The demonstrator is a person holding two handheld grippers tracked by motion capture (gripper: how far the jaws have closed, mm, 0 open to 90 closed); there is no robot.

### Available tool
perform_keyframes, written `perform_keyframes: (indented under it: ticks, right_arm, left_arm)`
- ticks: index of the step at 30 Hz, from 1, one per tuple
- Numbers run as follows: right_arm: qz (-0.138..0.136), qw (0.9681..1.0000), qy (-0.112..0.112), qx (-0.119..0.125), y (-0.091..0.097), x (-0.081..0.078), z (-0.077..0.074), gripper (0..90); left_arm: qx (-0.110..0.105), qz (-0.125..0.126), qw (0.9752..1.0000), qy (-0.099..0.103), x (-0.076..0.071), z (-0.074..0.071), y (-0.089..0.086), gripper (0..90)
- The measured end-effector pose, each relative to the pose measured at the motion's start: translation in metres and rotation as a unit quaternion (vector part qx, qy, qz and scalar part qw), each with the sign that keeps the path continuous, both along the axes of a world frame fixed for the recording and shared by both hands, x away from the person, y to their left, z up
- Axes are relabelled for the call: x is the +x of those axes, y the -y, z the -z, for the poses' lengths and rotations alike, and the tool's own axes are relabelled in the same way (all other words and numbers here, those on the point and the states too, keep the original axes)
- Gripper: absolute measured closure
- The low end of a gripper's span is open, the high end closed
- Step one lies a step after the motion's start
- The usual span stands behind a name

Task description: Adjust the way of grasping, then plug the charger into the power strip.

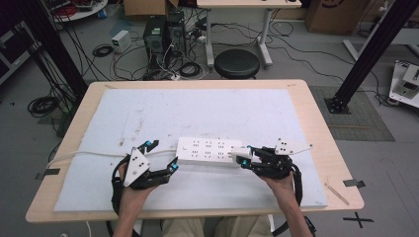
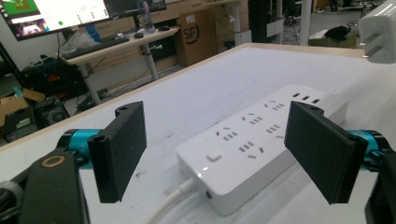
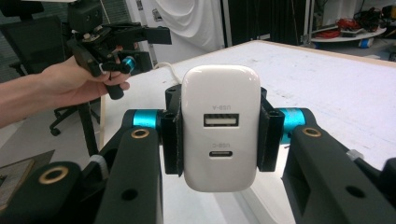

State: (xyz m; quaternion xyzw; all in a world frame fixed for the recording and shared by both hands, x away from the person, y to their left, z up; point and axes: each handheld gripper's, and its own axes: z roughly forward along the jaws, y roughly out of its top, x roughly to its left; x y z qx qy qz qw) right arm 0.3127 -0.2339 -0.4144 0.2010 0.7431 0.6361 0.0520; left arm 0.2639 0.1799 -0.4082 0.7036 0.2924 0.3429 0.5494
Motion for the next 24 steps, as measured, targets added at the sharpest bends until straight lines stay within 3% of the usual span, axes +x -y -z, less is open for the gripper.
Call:
perform_keyframes:
  ticks: [4, 9, 18, 24]
  right_arm:
    - [0.0, 1.0, 0.002, -0.002, 0.001, -0.001, -0.001, 63.0]
    - [0.004, 1.0, 0.0, -0.007, 0.003, -0.003, -0.002, 63.0]
    - [0.009, 0.9999, 0.005, -0.006, 0.006, -0.001, -0.004, 63.0]
    - [0.007, 0.9998, 0.002, -0.016, 0.005, -0.001, -0.004, 62.9]
  left_arm:
    - [-0.005, -0.033, 0.9992, -0.024, -0.002, 0.0, -0.022, 21.2]
    - [-0.023, -0.075, 0.9956, -0.051, -0.005, 0.004, -0.046, 21.2]
    - [-0.034, -0.117, 0.991, -0.056, -0.014, 0.007, -0.073, 21.3]
    - [-0.036, -0.115, 0.9915, -0.049, -0.021, 0.005, -0.074, 21.2]
